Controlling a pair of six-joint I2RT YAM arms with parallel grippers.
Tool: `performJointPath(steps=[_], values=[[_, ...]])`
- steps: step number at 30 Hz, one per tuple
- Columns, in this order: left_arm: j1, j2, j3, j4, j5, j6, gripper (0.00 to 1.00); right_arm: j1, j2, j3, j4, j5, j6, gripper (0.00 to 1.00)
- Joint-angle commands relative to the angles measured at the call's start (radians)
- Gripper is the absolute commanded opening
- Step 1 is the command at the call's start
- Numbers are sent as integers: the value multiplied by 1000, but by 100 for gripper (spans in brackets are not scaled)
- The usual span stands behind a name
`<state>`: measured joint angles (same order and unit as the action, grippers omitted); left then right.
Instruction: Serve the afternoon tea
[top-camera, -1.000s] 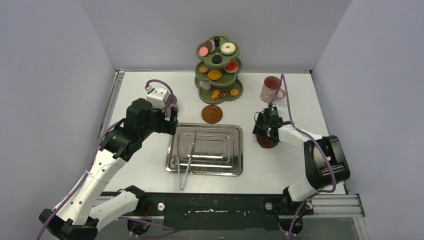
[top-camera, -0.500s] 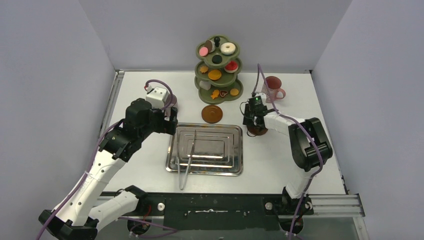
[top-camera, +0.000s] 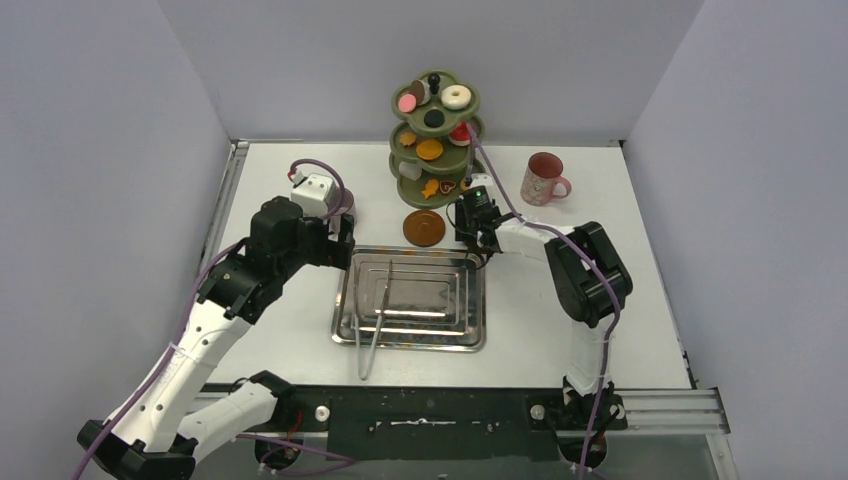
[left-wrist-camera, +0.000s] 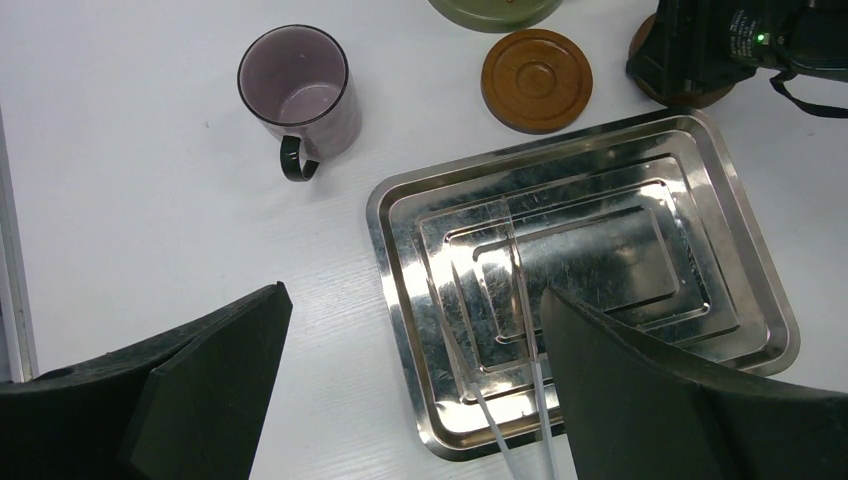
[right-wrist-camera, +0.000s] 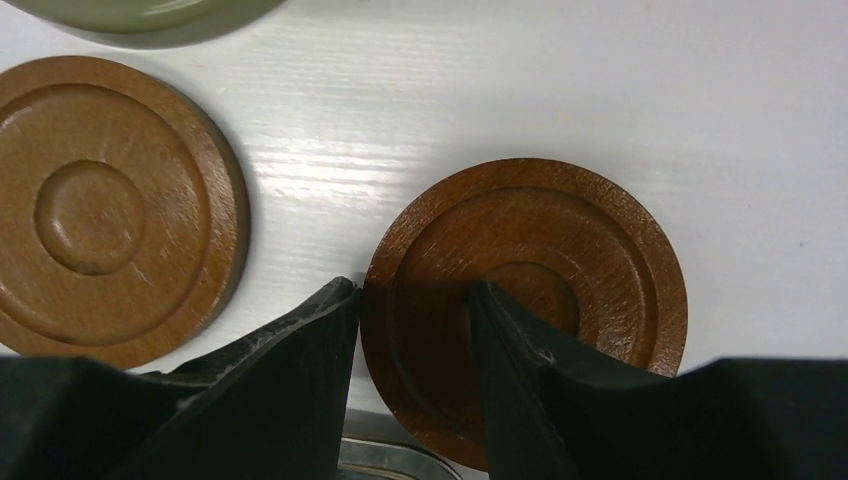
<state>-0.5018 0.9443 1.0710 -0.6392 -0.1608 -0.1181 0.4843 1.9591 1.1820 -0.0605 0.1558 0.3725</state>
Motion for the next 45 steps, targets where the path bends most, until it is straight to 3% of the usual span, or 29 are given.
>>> performJointPath(steps=[1, 15, 23, 31, 37, 45], values=[[5, -18, 5, 40, -5, 14, 95, 22, 32, 63, 97, 36, -35, 44], [4, -16, 3, 38, -20, 17, 95, 31, 42, 109, 68, 94, -112, 45], [5, -10, 3, 38, -19, 17, 95, 31, -49, 220, -97, 14, -103, 60], [3, -25, 3, 41, -18, 17, 95, -19, -193, 128, -59, 66, -200, 89], [2, -35, 3, 40, -27, 20, 95, -114, -327, 47, 2, 10, -276, 98], [2, -41, 1, 44, -17, 19, 95, -274, -317, 123, -116, 21, -364, 100]])
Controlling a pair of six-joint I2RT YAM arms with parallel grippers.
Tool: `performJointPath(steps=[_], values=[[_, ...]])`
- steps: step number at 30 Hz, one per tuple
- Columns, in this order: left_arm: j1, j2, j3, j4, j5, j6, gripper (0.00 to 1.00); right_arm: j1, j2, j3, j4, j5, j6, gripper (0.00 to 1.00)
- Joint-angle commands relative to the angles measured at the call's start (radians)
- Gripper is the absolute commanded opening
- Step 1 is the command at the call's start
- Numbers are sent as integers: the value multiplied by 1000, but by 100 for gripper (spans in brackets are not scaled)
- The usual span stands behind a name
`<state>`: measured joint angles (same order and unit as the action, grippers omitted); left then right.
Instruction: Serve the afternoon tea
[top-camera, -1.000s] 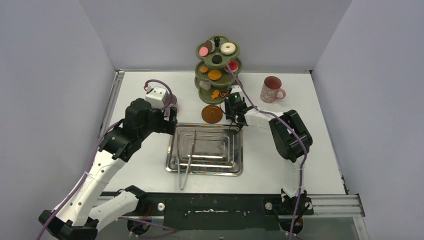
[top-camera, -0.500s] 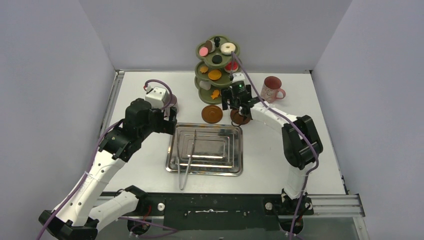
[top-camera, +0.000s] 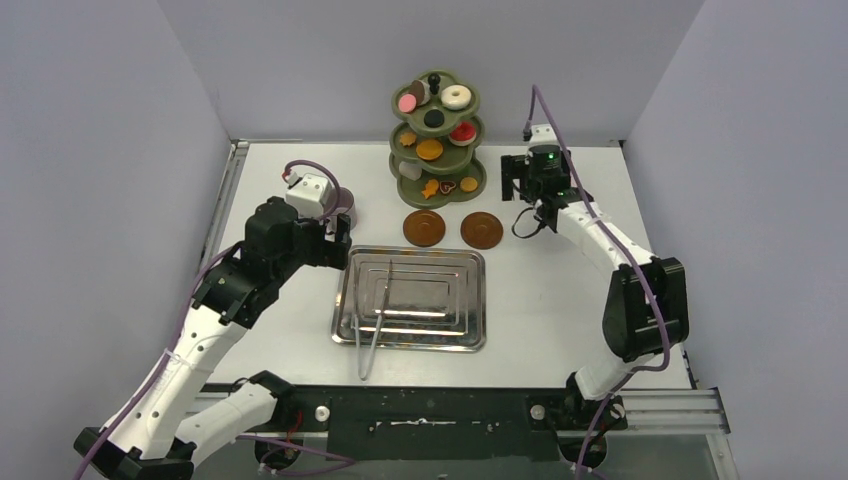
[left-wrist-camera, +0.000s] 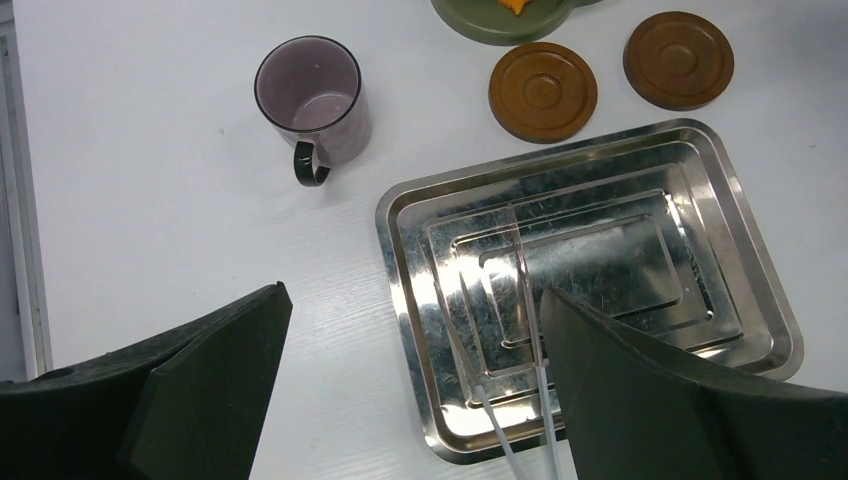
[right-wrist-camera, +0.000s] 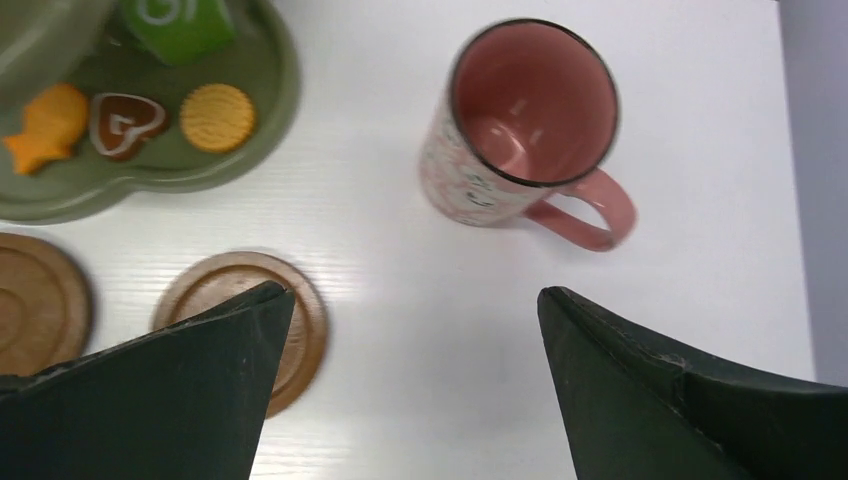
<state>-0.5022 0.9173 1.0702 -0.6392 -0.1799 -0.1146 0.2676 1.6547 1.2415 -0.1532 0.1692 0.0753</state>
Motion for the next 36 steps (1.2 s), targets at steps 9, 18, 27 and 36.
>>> performJointPath(steps=[9, 18, 27, 36], values=[[2, -4, 7, 39, 18, 13, 95, -247, 66, 165, -161, -159, -169, 100], [2, -4, 6, 40, 25, 14, 95, -327, 157, 180, -101, -378, -183, 96], [4, 5, 9, 36, 13, 18, 95, -334, 229, 227, -72, -377, -230, 96], [8, 5, 5, 39, 13, 20, 95, -329, 301, 305, -109, -434, -249, 94]])
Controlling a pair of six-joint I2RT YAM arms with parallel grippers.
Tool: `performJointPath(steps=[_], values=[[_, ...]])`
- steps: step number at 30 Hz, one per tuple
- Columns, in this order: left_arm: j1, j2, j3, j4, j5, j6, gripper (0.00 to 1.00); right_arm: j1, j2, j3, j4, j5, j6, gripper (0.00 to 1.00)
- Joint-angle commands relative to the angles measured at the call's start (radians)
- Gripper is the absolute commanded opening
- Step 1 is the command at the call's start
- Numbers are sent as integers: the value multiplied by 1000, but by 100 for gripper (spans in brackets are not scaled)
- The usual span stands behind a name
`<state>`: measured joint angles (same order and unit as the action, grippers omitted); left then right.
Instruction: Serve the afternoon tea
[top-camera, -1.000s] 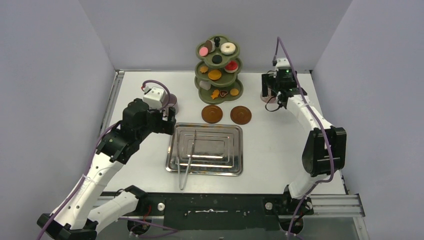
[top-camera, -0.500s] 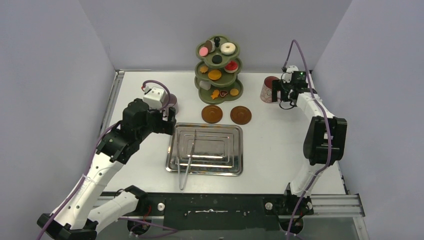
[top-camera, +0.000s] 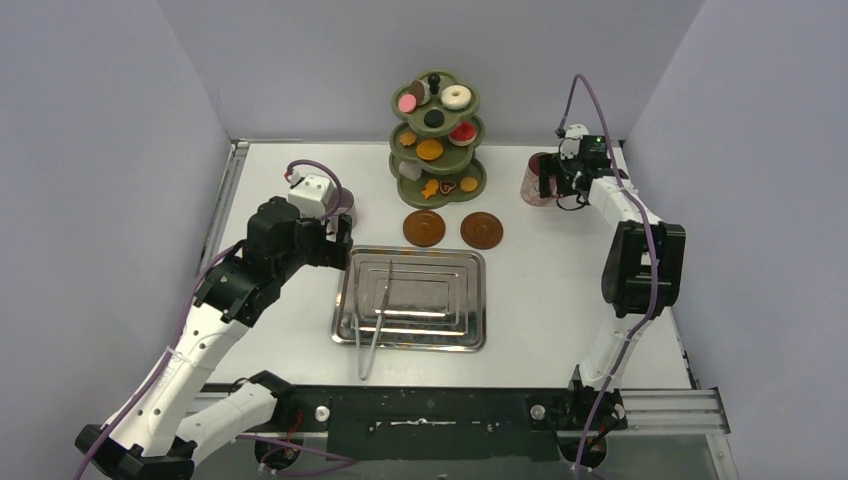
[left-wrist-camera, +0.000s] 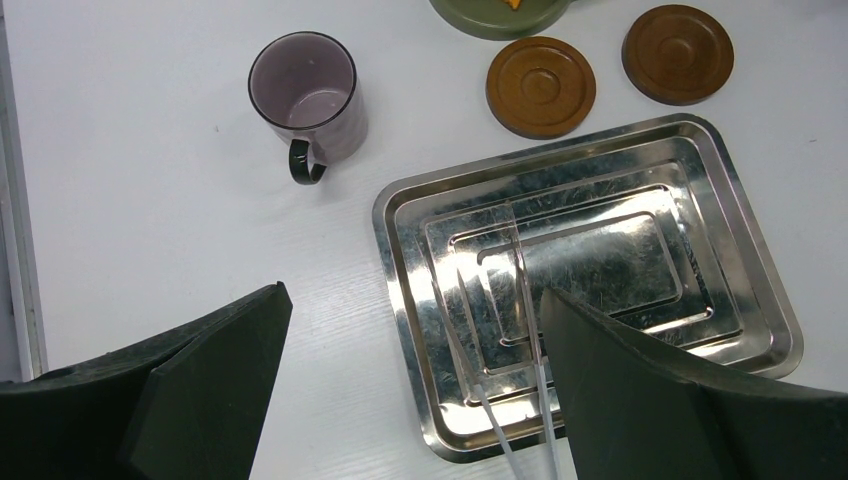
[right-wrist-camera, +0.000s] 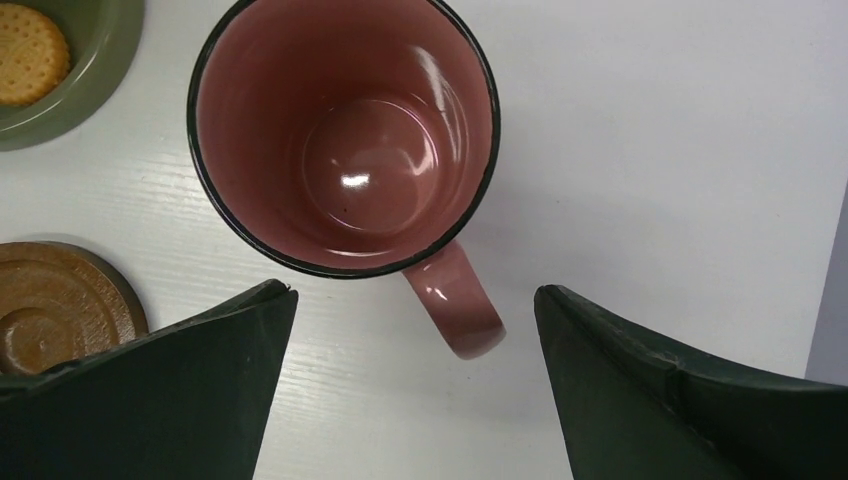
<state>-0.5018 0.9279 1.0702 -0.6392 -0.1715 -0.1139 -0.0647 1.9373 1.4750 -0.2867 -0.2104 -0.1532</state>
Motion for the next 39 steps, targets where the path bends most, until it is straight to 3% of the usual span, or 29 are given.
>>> performJointPath(steps=[1, 14, 29, 36, 39], values=[[9, -4, 5, 39, 4, 19, 95, 8, 22, 82, 5, -60, -20, 93], [16, -3, 8, 41, 29, 11, 95, 120, -34, 0, -13, -10, -6, 75], [17, -7, 5, 42, 10, 16, 95, 137, 67, 60, 24, 198, 63, 53], [16, -3, 5, 41, 11, 16, 95, 137, 89, 86, 30, 230, 69, 43], [17, -8, 3, 42, 11, 16, 95, 138, 91, 88, 33, 219, 61, 34]])
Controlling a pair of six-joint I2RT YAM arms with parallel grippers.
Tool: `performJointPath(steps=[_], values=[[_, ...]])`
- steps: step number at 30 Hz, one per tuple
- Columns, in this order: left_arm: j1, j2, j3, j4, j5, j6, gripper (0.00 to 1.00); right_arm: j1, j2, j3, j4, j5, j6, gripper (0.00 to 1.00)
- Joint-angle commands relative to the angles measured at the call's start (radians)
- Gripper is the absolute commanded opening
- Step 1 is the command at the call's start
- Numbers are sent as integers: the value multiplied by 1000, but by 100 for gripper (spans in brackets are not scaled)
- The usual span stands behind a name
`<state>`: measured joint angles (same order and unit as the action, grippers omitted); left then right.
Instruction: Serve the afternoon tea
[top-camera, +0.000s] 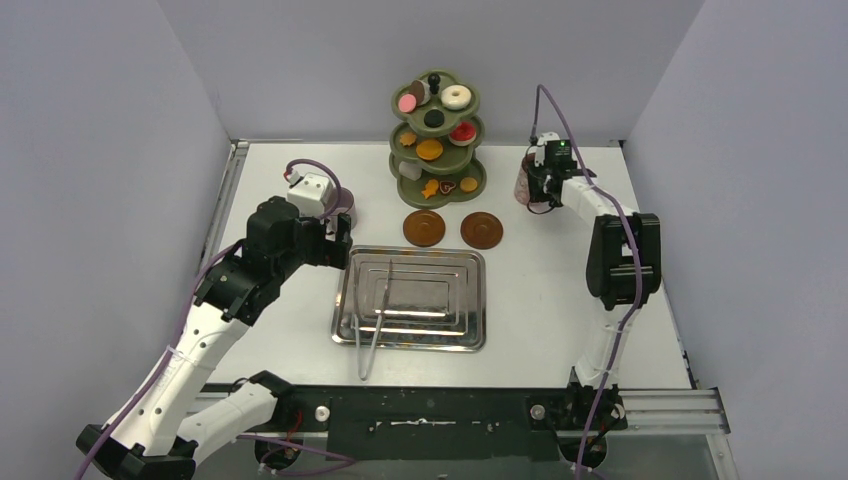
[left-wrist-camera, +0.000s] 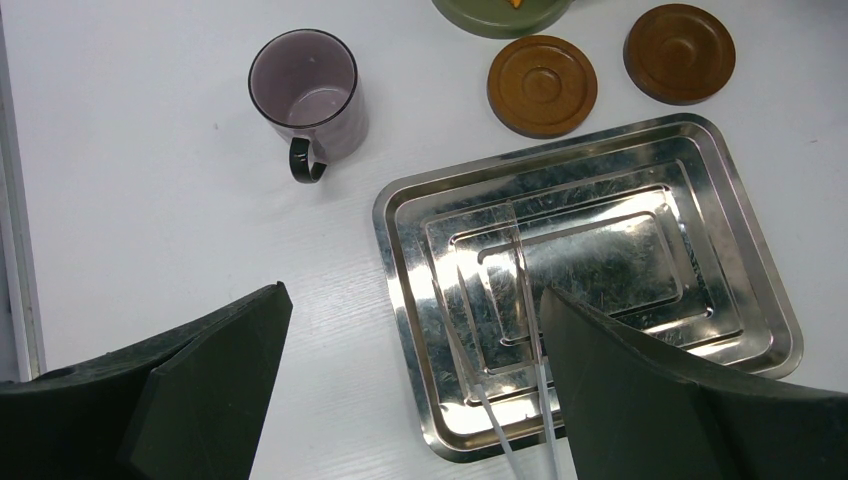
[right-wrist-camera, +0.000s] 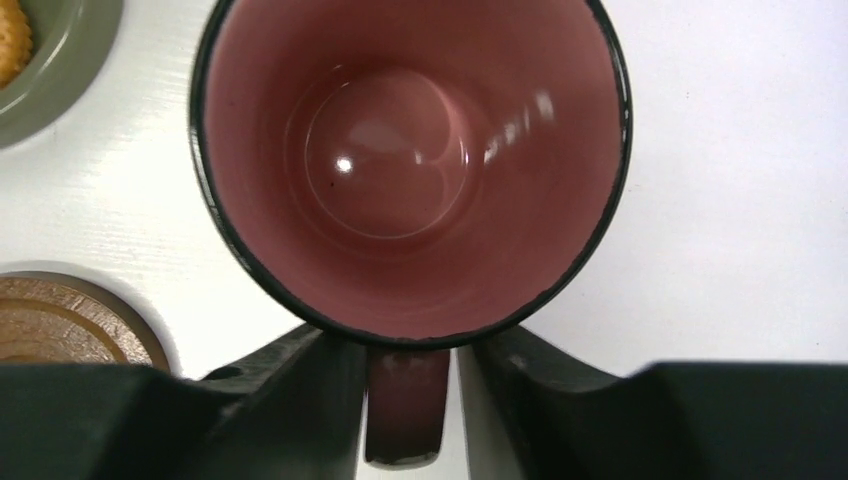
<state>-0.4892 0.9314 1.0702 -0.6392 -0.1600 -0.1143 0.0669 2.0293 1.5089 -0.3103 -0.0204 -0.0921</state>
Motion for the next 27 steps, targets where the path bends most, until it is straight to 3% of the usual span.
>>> performJointPath(steps=[1, 6, 9, 16, 27], values=[[4, -11, 1, 45, -1, 16, 95, 6, -1, 54, 60, 28, -1, 30], [3, -3, 4, 40, -6, 18, 95, 4, -7, 74, 44, 2, -4, 8], [3, -3, 5, 39, -5, 18, 95, 5, -35, 55, 45, 12, -16, 0], [3, -12, 4, 41, -11, 19, 95, 6, -146, -79, 120, 17, -11, 0], [3, -15, 2, 42, -17, 19, 95, 31, -256, -149, 119, 17, -2, 0]])
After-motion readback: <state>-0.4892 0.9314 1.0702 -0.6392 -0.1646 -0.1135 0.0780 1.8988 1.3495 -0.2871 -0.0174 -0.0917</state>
